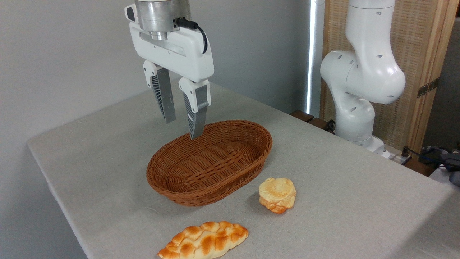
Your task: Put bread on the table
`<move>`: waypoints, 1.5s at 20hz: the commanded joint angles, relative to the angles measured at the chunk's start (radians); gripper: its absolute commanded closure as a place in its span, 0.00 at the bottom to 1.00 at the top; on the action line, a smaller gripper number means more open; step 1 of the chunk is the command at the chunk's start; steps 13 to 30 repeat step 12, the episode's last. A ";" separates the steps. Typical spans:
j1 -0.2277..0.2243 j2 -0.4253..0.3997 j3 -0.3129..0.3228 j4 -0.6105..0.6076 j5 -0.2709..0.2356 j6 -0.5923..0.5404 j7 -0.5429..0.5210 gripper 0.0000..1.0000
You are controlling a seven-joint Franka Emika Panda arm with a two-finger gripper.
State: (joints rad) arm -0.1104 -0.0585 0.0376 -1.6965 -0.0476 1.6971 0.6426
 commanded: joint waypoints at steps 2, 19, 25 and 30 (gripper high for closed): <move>-0.003 0.071 0.010 0.110 -0.005 -0.007 -0.011 0.00; -0.002 0.071 0.012 0.126 0.011 -0.074 0.002 0.00; -0.002 0.071 0.012 0.126 0.011 -0.074 0.002 0.00; -0.002 0.071 0.012 0.126 0.011 -0.074 0.002 0.00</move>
